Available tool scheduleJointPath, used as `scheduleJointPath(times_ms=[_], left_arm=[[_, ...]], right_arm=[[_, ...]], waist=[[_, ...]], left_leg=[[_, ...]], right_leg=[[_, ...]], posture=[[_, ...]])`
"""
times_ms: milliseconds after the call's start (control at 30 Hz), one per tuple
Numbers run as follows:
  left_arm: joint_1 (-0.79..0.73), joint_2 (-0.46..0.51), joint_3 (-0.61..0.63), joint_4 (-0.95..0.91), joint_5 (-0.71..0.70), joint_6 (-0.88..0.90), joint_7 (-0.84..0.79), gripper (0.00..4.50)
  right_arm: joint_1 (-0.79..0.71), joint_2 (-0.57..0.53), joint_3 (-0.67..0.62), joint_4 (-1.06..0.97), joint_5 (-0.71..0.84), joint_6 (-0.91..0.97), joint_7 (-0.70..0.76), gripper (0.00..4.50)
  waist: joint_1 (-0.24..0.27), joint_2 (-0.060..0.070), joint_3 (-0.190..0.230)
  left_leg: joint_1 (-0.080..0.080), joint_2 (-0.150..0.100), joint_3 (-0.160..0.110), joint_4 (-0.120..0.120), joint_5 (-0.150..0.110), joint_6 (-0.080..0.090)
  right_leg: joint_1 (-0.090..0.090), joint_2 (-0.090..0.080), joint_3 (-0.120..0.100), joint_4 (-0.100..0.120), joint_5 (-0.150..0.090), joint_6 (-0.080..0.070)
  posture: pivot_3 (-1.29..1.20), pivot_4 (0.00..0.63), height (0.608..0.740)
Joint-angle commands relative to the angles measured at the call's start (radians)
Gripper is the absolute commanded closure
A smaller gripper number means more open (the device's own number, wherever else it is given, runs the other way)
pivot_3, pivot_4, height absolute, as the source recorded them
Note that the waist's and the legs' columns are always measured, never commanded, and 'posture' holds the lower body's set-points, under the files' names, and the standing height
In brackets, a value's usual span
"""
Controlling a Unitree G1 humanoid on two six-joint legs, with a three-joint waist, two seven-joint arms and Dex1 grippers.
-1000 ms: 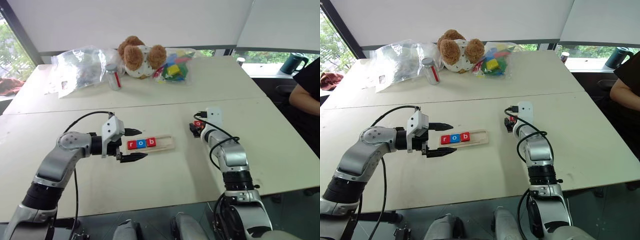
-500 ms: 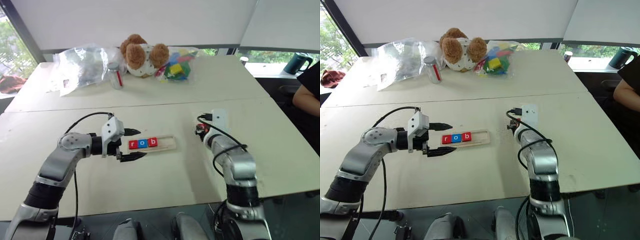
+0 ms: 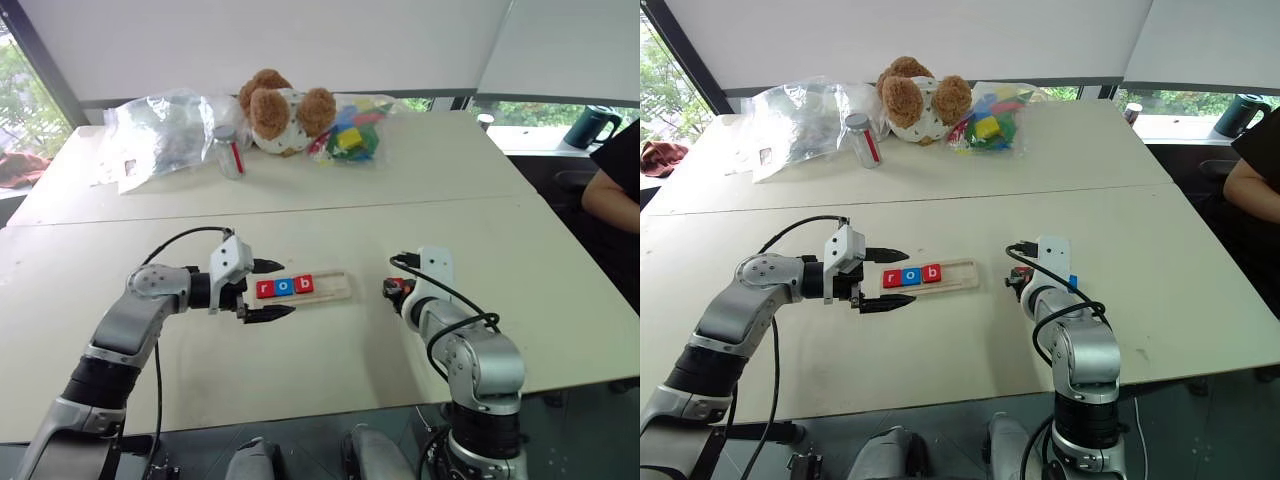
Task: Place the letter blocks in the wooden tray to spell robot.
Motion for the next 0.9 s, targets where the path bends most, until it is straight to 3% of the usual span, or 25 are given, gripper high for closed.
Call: scheduleJointPath(times_ms=[33,133,333,433,567,633,767,900], left_arm=[[-0.012,-0.001,0.006,-0.017,0.0,-0.023,-0.004,0.0],[-0.015,-0.002,0.006,-0.009,0.004,-0.03,-0.004,0.0],[-0.041,0.005,-0.001,0.036,0.032,-0.07,-0.017,0.0],[-0.068,-0.005,-0.003,0.056,0.037,-0.074,-0.023,0.0],[-0.084,-0.002,-0.006,0.07,0.039,-0.077,-0.035,0.0],[-0.085,0.006,-0.004,0.075,0.041,-0.079,-0.044,0.0],[-0.08,0.022,0.007,0.07,0.039,-0.072,-0.048,0.0],[-0.062,0.039,0.016,0.044,0.033,-0.058,-0.04,0.0]], right_arm=[[0.002,-0.02,0.014,-0.003,0.009,-0.001,0.012,1.36],[-0.006,-0.057,0.025,-0.029,0.012,-0.009,0.029,0.02],[-0.086,-0.253,-0.016,-0.062,0.119,-0.021,0.226,0.02],[-0.138,-0.417,-0.045,0.064,0.221,-0.11,0.455,0.02],[-0.115,-0.666,0.05,0.243,0.241,-0.449,0.834,0.02],[-0.12,-0.734,0.095,0.326,0.232,-0.622,0.982,0.02],[-0.156,-0.804,0.178,0.557,0.158,-1.023,1.214,0.02],[-0.235,-0.794,0.238,0.75,0.107,-1.17,1.308,0.02]], waist=[[0.0,0.0,0.0],[0.002,0.0,0.0],[0.005,0.0,0.0],[0.004,0.0,0.0],[0.009,0.0,0.0],[0.009,0.0,0.0],[0.003,0.0,0.0],[0.002,0.0,0.0]], left_leg=[[0.0,0.0,0.0,0.0,0.0,0.0],[0.0,0.0,0.0,0.0,0.0,0.0],[-0.001,-0.001,0.0,0.0,-0.001,0.001],[-0.001,-0.001,-0.001,0.0,-0.002,0.004],[-0.001,-0.001,-0.001,0.0,-0.005,0.009],[-0.001,-0.001,-0.001,0.0,-0.006,0.01],[0.0,-0.001,-0.001,0.0,-0.006,0.01],[0.0,-0.001,0.001,0.002,-0.005,0.008]], right_leg=[[0.0,0.0,0.0,0.0,0.0,0.0],[0.0,0.0,0.0,0.0,0.0,0.0],[0.0,-0.001,0.0,-0.001,0.0,0.0],[0.0,0.0,-0.001,-0.001,0.0,0.0],[0.001,0.0,-0.002,-0.003,0.0,0.0],[0.001,0.0,-0.002,-0.004,0.0,0.001],[0.001,0.0,-0.001,-0.003,0.0,0.001],[0.002,0.0,0.0,-0.003,0.002,0.003]], posture=[[0.0,0.15,0.74],[0.0,0.15,0.74],[0.0,0.15,0.74],[0.0,0.15,0.74],[0.0,0.15,0.74],[0.0,0.15,0.74],[0.0,0.15,0.74],[0.0,0.15,0.74]])
